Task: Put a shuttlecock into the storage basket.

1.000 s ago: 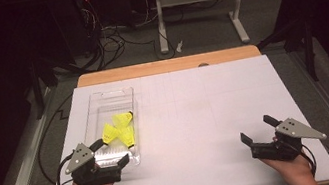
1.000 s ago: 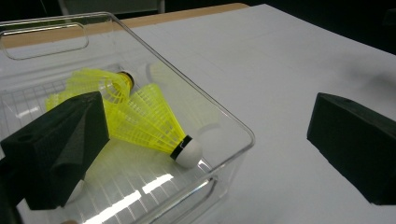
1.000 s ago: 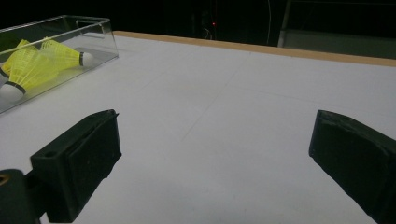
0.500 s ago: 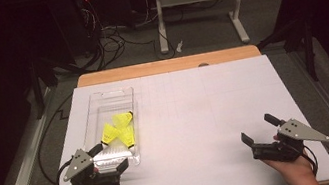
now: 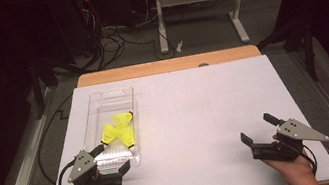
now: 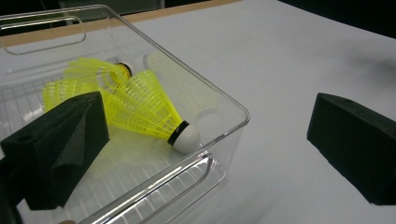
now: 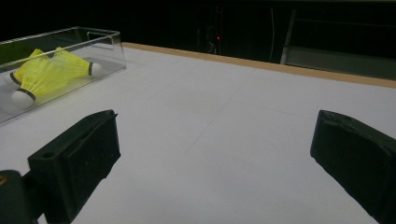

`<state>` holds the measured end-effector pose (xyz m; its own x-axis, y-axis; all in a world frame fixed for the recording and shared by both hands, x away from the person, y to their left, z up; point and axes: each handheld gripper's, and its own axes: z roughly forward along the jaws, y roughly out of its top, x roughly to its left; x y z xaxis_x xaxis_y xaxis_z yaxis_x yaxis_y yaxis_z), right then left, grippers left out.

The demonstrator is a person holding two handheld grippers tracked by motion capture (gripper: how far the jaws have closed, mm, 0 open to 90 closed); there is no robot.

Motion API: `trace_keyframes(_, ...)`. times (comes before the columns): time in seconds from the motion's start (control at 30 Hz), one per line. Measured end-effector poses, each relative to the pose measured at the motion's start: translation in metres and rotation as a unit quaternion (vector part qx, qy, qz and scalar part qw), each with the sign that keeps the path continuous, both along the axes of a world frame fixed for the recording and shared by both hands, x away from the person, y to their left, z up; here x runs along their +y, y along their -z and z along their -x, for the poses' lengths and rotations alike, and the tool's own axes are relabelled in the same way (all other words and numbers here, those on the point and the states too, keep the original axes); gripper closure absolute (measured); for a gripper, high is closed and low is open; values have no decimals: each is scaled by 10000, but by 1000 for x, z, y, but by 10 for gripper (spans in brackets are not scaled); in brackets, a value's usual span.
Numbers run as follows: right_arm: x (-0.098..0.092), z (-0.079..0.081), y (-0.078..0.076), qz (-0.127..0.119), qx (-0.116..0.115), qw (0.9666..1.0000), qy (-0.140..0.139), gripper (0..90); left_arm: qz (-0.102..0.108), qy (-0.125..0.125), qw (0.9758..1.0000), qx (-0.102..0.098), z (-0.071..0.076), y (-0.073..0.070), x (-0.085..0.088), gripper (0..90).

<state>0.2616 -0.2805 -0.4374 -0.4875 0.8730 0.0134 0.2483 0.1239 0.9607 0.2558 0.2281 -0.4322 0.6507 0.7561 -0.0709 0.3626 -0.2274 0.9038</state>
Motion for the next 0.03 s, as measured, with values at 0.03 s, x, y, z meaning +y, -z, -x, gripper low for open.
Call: trace_keyframes(0.03,0,0,0,-3,0,10000,-4,20,12,-5,10000,-3,0,0,0,4)
